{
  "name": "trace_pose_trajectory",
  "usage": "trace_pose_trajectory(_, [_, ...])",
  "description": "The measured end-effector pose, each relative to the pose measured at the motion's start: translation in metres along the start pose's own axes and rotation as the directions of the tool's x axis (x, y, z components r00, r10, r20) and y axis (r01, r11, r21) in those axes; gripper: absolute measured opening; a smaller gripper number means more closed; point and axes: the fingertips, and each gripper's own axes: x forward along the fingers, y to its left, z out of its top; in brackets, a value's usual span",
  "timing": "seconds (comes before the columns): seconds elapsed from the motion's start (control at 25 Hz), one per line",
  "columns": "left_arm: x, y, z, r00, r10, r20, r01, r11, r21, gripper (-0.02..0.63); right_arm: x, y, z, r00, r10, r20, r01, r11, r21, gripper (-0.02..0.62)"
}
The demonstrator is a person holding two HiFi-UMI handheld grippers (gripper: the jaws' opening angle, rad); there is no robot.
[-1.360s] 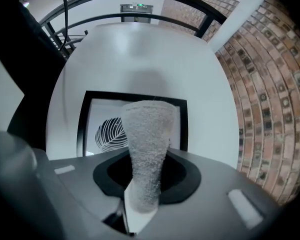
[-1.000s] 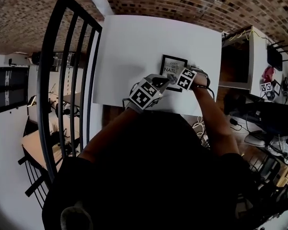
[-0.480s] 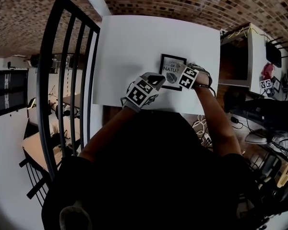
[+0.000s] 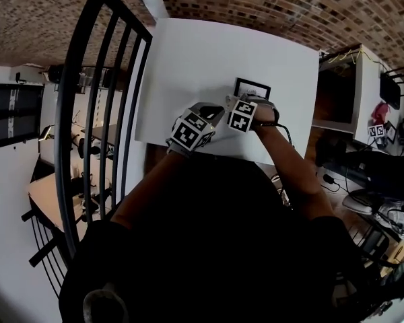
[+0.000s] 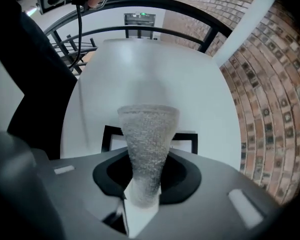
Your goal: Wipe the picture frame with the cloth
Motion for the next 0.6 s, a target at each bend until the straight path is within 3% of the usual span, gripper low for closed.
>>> trace_pose_trajectory(0.24, [-0.005,0.013,-0.013,0.999,0.038,0.002,-0.038,0.999,-0.004,0.002,0.02,0.019,0.008,0.998,0.038,-0.055,-0.042,0.997,-0.065,0.114])
trace_pose_trajectory(0.6, [-0.007,0.006,-0.01,1.0,-0.003,-0.008,0.003,1.0,-0.022,0.002,0.023,0.017,-0.02,0.994,0.043,-0.103,-0.045,0.999,-0.009,0.117])
